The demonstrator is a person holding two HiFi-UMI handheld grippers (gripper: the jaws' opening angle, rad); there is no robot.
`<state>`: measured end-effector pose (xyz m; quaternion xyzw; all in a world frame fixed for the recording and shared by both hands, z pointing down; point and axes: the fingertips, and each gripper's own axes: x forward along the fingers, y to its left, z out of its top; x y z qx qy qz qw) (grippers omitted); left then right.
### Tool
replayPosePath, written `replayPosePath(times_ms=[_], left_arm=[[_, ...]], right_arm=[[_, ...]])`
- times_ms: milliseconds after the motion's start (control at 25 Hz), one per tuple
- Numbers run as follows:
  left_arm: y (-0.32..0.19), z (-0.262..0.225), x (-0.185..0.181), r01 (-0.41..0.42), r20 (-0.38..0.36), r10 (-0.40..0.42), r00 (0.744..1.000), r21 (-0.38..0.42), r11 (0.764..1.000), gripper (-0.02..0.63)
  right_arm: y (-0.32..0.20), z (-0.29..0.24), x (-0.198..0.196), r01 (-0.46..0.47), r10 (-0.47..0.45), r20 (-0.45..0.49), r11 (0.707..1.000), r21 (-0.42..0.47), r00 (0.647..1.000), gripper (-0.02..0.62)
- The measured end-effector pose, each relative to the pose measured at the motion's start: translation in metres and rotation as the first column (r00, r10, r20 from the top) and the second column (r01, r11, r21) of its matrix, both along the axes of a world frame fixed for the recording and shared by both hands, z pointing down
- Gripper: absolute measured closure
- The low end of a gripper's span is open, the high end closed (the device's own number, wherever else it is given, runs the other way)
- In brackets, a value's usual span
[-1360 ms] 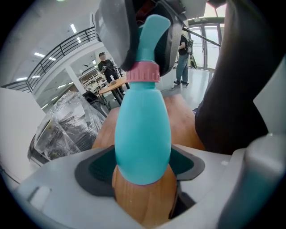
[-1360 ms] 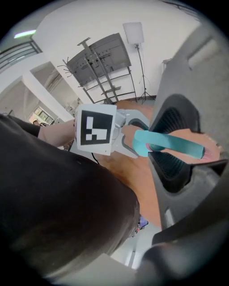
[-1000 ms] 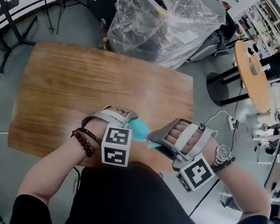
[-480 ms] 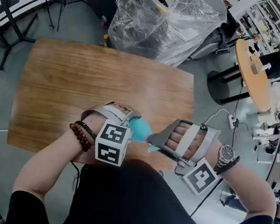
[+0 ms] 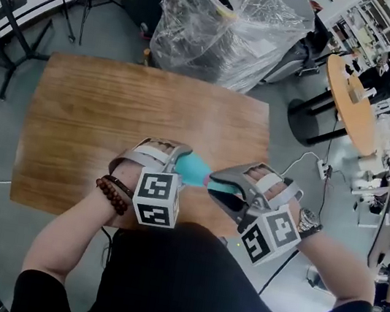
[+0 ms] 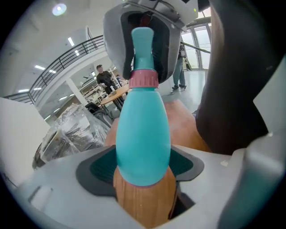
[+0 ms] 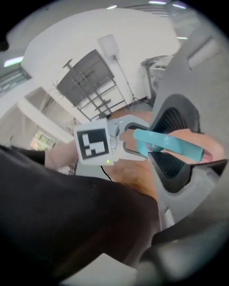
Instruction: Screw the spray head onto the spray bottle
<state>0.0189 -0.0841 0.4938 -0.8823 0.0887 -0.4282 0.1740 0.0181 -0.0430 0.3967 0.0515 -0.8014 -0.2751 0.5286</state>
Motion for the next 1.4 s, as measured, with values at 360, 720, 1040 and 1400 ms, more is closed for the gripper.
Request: replayPosePath(times_ms=[360, 720, 1040, 1400], left_arm=[[-0.035, 0.020, -0.002, 0.192, 0.073, -0.201, 0.977, 0.123, 0.974, 0.229], [-0.026, 0.047, 0.010, 0.196, 0.059, -0.198, 0.978, 0.048, 0.980, 0.227], [-0.015, 0.049, -0.003, 0.074, -0.037, -0.080, 0.996, -0.137, 0.988, 0.224], [0.025, 0.032, 0.008, -0.160, -0.075, 0.146, 0.986, -0.250, 0.955, 0.222]], right_arm=[[-0.059, 0.035, 0.038, -0.620, 0.929, 0.182, 0.353, -0.701, 0.323, 0.476], [-0.056, 0.046, 0.047, -0.476, 0.989, 0.051, 0.113, -0.872, 0.141, 0.386], [-0.043, -0.036, 0.052, -0.393, 0.516, 0.331, 0.841, -0.373, 0.790, 0.353], [0.014, 0.020, 0.025, 0.269, -0.246, -0.201, 0.959, 0.093, 0.948, 0.362]])
